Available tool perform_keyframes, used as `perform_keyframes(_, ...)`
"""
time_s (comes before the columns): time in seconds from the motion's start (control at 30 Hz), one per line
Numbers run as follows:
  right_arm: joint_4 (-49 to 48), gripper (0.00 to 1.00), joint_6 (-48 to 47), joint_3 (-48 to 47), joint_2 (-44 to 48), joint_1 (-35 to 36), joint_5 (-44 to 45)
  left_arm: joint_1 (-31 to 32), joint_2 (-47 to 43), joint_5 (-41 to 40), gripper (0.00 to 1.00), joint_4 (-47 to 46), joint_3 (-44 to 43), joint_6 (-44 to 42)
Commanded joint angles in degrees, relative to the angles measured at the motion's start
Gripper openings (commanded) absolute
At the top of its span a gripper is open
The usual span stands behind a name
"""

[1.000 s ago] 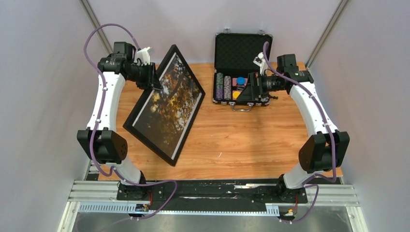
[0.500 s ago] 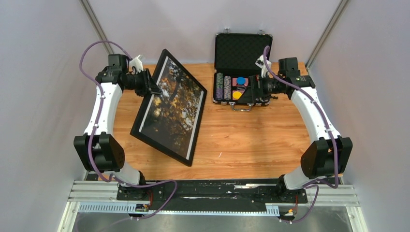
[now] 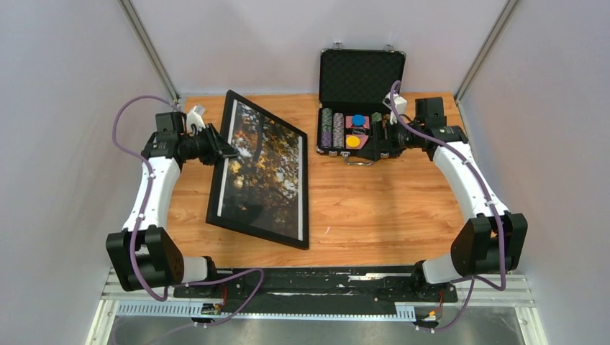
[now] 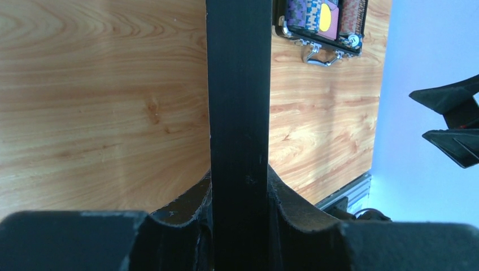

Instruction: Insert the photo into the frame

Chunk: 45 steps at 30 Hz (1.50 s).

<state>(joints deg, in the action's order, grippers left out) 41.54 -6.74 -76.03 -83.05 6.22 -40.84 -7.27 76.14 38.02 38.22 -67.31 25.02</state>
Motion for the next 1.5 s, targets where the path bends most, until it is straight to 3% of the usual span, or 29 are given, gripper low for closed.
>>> perform_keyframes(0.0,-4.6,1.0,-0.5,2.0,0.6,-0.2,0.8,-0.1,-3.7,-2.8,0.0,-12.8,5.3,-2.1)
perform_keyframes(0.3,-7.8,1.0,-0.5,5.4,0.4,-0.4,1.4,-1.2,-3.5,-4.2,0.0,-18.5,11.2,-2.1)
perform_keyframes(0.6,-9.4,1.0,-0.5,7.3,0.8,-0.5,2.0,-4.5,-2.5,-0.4,0.0,-29.0,19.4,0.4)
perform_keyframes(0.9,-9.7,1.0,-0.9,7.7,0.3,-0.5,1.8,-8.5,4.2,4.3,0.25,-28.7,19.4,-3.7)
perform_keyframes(1.47,-9.7,1.0,-1.2,7.6,-0.9,-0.5,1.8,-11.5,17.0,7.0,0.51,-28.3,17.6,-7.6)
